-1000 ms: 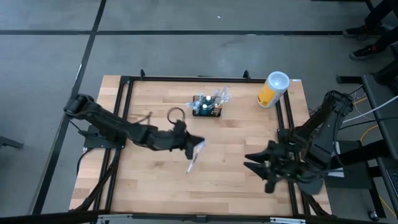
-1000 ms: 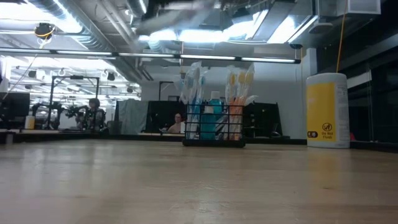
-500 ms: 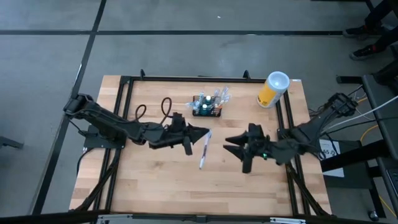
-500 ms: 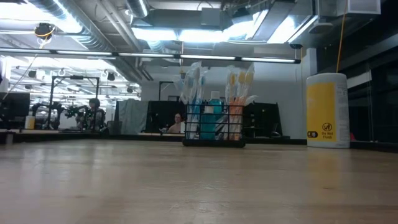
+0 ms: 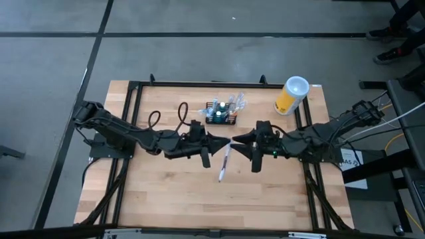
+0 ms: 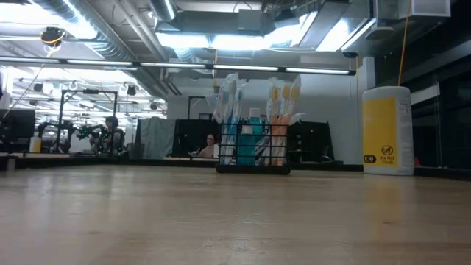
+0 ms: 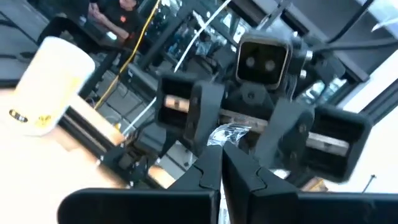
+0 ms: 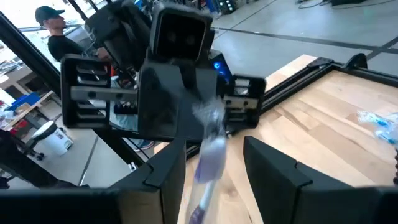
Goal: Pick & Place toothbrushing station
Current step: Put the purple toothbrush into the black mesh organizer
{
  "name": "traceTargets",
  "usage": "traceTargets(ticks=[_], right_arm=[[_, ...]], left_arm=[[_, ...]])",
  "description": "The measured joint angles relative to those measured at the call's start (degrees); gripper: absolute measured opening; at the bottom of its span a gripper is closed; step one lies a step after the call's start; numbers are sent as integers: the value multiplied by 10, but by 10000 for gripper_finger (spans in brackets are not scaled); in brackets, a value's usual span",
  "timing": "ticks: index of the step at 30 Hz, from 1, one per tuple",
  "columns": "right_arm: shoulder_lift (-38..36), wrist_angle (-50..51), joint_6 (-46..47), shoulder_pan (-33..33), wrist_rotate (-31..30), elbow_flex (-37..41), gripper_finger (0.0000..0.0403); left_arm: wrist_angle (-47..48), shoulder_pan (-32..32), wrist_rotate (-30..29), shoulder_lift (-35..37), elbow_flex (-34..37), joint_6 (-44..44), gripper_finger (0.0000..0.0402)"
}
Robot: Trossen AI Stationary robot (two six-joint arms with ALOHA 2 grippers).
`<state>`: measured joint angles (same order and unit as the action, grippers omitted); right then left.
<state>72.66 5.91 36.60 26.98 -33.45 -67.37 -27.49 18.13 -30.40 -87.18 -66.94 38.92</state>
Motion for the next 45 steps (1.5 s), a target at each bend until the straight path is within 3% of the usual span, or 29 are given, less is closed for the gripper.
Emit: traceTargets(ticks=[10, 12, 16, 17, 24, 32, 38, 45], right_arm=[[22, -2, 6, -21, 33, 0, 154], [27, -8, 4, -21, 31, 0, 129], [28, -31, -27, -21, 29, 0, 30], [28, -37, -38, -20, 29, 0, 21], [28, -46, -68, -21, 7, -12, 16], [28, -36, -99, -43, -2, -13, 16], [11, -35, -211, -117, -60, -14, 16], [12, -4, -278, -256, -76, 1, 16]], left_arm=[[-41, -22, 29, 1, 0, -9, 1], [-40, -22, 30, 1, 0, -9, 1], [-45, -22, 34, 1, 0, -6, 1], [-49, -22, 33, 1, -1, -7, 1], [-77, -22, -14, 11, 0, -44, 21], [-161, -22, -66, 79, 0, -202, 106], [-35, 0, -111, 164, 0, -263, 159], [37, 61, -211, 200, 0, -344, 162]])
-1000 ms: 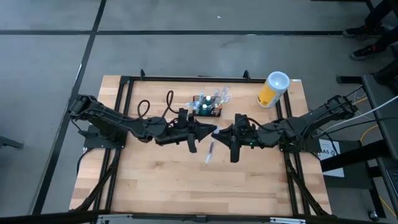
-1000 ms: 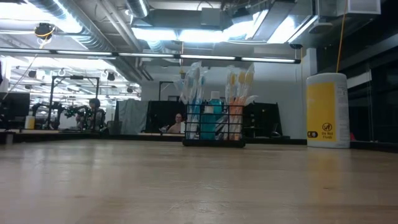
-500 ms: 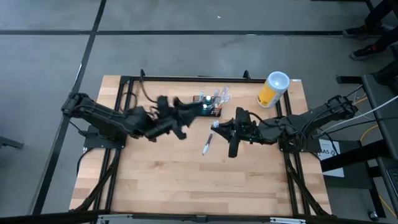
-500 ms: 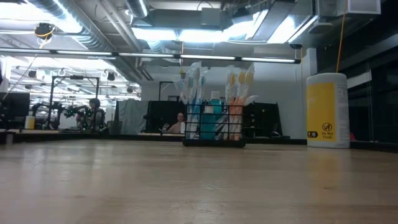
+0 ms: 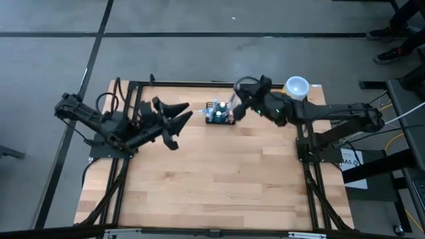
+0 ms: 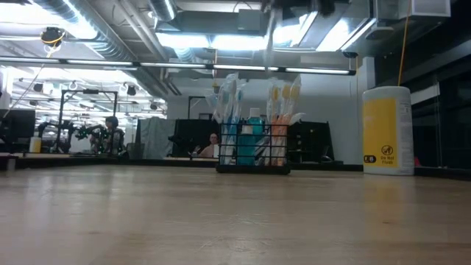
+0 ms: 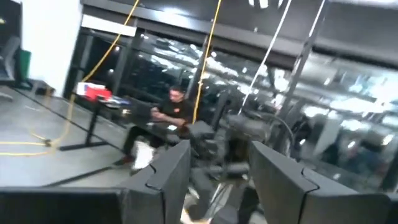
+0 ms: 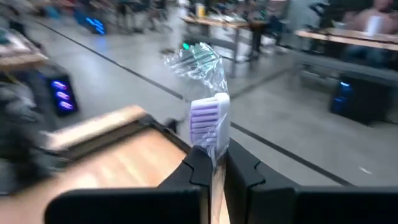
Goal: Pick & Place toothbrushing station
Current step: Put the purple toothbrush into the black mesh organizer
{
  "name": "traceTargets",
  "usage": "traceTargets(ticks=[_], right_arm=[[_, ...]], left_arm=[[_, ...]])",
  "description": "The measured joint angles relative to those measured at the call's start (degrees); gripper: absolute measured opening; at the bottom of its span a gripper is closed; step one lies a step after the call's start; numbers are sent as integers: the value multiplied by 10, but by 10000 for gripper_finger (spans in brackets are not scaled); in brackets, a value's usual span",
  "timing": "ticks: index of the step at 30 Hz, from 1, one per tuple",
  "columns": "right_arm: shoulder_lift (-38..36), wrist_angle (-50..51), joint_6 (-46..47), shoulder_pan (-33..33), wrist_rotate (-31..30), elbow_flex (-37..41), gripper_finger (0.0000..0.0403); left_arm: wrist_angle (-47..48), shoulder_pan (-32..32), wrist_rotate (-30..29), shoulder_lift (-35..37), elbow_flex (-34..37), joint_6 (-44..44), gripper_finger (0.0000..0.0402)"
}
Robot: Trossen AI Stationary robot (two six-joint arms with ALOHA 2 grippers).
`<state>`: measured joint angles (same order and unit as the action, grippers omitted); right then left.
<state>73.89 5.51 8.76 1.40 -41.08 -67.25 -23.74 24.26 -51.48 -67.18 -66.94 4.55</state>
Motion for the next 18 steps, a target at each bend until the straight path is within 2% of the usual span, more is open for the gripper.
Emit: traceTargets(ticks=[4, 7, 11, 18], right_arm=[[0, -16, -2, -73, 29, 32, 16], [0, -68, -7, -115, 46, 63, 16], [0, -90, -1, -163, 81, 87, 16], [1, -100, 37, -173, 103, 137, 16]], left_arm=[[5, 29, -46, 0, 0, -42, 160], [25, 36, -70, -1, 0, -42, 160], [53, 38, -76, 0, 0, -15, 159], [79, 38, -76, -1, 0, 16, 159]])
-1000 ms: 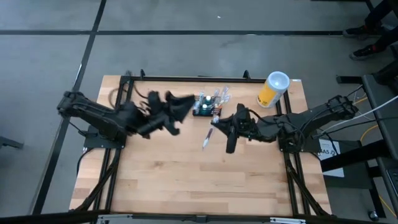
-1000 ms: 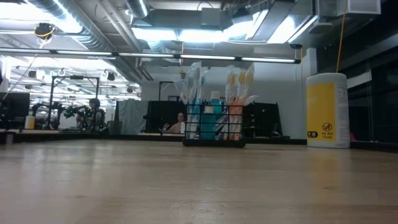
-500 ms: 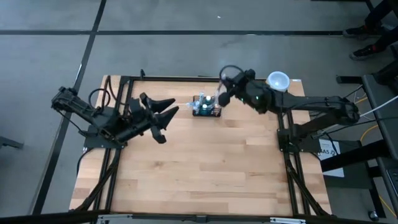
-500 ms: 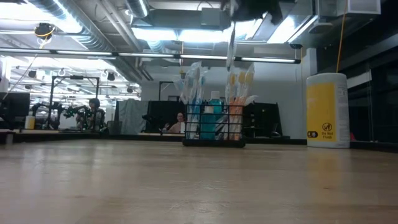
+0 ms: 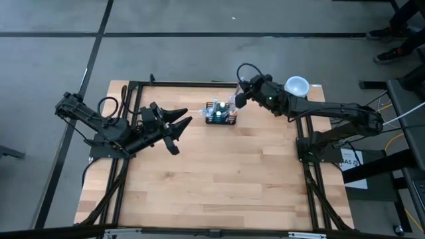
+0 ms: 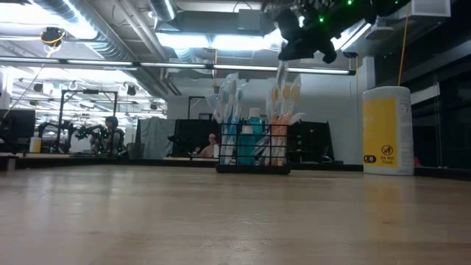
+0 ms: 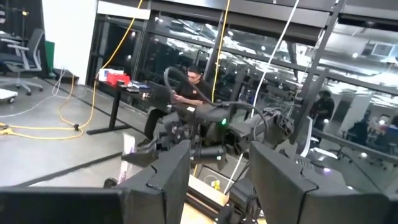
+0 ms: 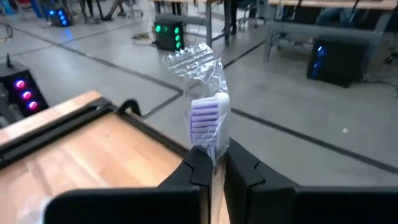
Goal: Pick & Place toothbrushing station
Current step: Put the purple toothbrush into the black mesh organizer
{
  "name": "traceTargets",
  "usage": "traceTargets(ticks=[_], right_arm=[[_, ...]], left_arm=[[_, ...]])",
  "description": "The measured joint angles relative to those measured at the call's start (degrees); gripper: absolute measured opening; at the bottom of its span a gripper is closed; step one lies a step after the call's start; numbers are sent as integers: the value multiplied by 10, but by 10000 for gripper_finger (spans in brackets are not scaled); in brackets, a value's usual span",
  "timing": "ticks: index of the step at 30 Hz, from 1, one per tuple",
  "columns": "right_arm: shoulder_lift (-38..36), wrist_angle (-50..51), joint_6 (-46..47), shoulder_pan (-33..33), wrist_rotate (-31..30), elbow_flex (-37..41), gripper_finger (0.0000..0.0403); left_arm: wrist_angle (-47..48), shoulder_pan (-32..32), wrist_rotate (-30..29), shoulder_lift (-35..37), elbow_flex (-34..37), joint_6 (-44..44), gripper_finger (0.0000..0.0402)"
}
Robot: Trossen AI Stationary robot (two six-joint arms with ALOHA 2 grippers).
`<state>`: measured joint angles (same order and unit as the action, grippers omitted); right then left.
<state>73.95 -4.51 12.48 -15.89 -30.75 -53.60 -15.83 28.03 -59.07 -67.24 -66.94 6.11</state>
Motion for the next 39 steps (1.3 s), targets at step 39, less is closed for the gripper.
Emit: traceTargets(ticks=[39], right_arm=[[134, -11, 111, 8, 3, 26, 35]], left_arm=[[8, 9, 5, 19, 0, 6, 159]])
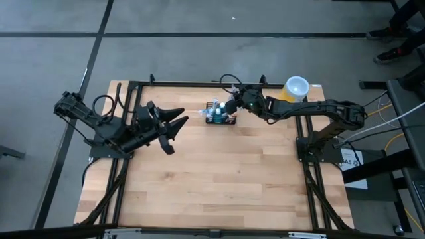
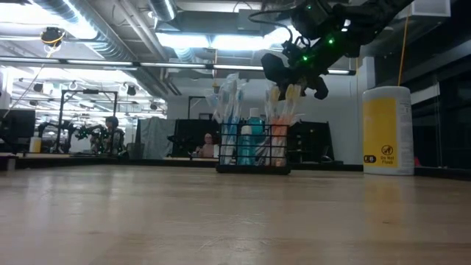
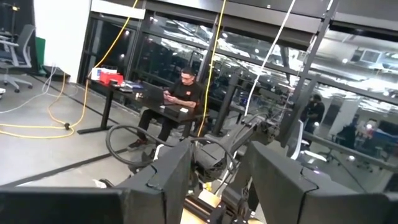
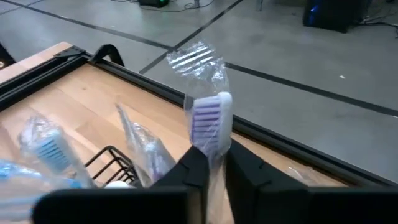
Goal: Pick & Place toothbrushing station
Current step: Put the purple toothbrush into the black mesh organizer, then return to Home Position
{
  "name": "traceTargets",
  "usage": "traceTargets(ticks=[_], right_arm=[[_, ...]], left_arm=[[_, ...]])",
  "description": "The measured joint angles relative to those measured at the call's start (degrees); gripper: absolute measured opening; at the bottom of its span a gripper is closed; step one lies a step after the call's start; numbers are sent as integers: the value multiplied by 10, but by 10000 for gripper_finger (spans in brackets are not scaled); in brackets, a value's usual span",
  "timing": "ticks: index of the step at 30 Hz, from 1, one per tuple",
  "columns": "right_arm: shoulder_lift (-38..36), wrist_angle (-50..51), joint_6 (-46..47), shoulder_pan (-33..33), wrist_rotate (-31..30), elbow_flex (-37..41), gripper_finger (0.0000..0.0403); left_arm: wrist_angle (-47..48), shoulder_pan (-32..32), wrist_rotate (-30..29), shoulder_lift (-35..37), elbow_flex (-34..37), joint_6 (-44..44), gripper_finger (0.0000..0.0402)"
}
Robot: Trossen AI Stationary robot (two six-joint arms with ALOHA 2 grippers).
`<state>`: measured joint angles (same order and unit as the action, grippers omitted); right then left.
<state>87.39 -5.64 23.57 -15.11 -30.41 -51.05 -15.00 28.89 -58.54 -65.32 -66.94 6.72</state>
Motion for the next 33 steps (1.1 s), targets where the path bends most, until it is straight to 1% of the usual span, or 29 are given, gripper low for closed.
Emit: traceTargets(ticks=[7, 12, 18, 21, 24, 27, 29, 31, 33], right_arm=[[-10, -12, -2, 9, 17, 3, 119], [-14, -10, 1, 11, 22, 3, 163], [-34, -7, 1, 24, 20, 4, 193], [-65, -11, -17, 35, 19, 5, 198], [-105, -4, -31, 46, 25, 4, 197], [-150, 15, -43, 53, 63, 4, 196], [-180, 30, -47, 54, 127, 3, 196], [-205, 39, -45, 54, 207, 3, 196], [-225, 60, -38, 55, 276, 3, 196]], left_arm=[[-2, 16, -3, 1, 0, -9, 159], [-6, 26, -6, 7, 0, -25, 159], [-6, 36, -18, 11, 0, -55, 159], [-5, 42, -18, 14, 0, -76, 159], [21, 48, -10, 24, 0, -83, 159], [85, 44, 26, 49, 0, -49, 159], [143, 29, 70, 66, 0, -24, 159], [203, 2, 135, 79, 0, -10, 159], [254, -41, 206, 85, 0, -8, 159]])
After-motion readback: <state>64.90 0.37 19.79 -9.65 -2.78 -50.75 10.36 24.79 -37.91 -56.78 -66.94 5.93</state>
